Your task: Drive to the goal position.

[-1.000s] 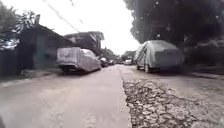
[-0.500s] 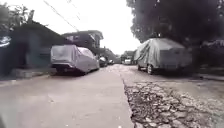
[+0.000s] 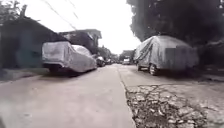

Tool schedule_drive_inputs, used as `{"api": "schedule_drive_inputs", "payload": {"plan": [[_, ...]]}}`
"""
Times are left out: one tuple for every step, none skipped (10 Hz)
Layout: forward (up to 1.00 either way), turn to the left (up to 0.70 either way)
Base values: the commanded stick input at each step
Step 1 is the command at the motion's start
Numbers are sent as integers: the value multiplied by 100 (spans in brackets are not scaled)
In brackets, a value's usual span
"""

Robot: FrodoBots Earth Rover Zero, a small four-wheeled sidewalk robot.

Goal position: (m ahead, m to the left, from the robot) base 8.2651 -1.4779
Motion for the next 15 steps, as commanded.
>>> {"api": "schedule_drive_inputs", "payload": {"plan": [[100, 0], [100, 0], [100, 0], [100, 0], [100, 0], [100, 0], [100, 0], [100, 0], [100, 0], [100, 0], [100, 0], [100, 0], [100, 0], [100, 0], [100, 0]]}}
